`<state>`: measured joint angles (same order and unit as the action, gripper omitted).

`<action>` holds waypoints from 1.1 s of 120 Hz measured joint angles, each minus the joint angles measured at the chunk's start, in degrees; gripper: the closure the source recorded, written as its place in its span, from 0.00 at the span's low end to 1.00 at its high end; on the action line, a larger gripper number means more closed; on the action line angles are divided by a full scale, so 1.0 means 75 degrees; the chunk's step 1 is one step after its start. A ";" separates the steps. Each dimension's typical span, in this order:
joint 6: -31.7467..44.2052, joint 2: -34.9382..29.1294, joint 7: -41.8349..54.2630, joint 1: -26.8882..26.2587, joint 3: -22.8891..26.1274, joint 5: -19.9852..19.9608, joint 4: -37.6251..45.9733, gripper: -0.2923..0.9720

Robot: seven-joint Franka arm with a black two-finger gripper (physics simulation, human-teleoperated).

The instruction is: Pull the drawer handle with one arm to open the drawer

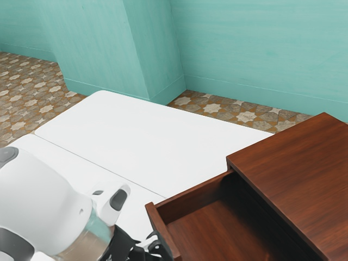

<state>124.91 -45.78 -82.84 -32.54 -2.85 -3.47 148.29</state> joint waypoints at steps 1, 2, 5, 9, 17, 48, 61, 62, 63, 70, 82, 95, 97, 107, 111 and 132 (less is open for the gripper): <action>0.0000 0.0000 0.0000 0.0000 -0.0001 0.0007 0.0000 0.48; 0.0000 0.0000 0.0001 0.0000 -0.0002 0.0014 0.0000 0.47; 0.0000 0.0000 0.0002 0.0000 -0.0006 0.0034 -0.0004 0.47; 0.0000 0.0000 0.0003 -0.0001 -0.0011 0.0068 -0.0005 0.46; 0.0000 -0.0008 0.0005 -0.0021 -0.0013 0.0191 -0.0019 0.45; -0.0049 -0.0185 0.0004 -0.0134 -0.0018 0.0606 -0.0119 0.42; -0.0112 -0.0206 -0.0009 -0.0222 -0.0013 0.0659 -0.0283 0.41; -0.0125 -0.0203 -0.0012 -0.0230 -0.0012 0.0661 -0.0313 0.41; -0.0144 -0.0198 -0.0016 -0.0244 -0.0011 0.0664 -0.0360 0.41; -0.0315 -0.0141 -0.0046 -0.0289 -0.0006 0.0676 -0.0739 0.40; -0.0920 0.0332 -0.0122 -0.0174 0.0004 0.0691 -0.2032 0.35; -0.2659 0.2506 -0.0379 0.0512 -0.0078 0.0820 -0.6021 0.30; -0.2939 0.2750 -0.0434 0.0609 -0.0192 0.0978 -0.6485 0.30; -0.4176 0.3409 -0.0681 0.1527 -0.0636 0.1368 -0.7541 0.28; -0.4599 0.3536 -0.0765 0.2118 -0.0621 0.1336 -0.7716 0.27; -0.5768 0.4452 -0.1072 0.3556 -0.0554 0.1228 -0.7897 0.25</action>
<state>81.65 -12.39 -90.88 -5.88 -7.00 5.74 89.06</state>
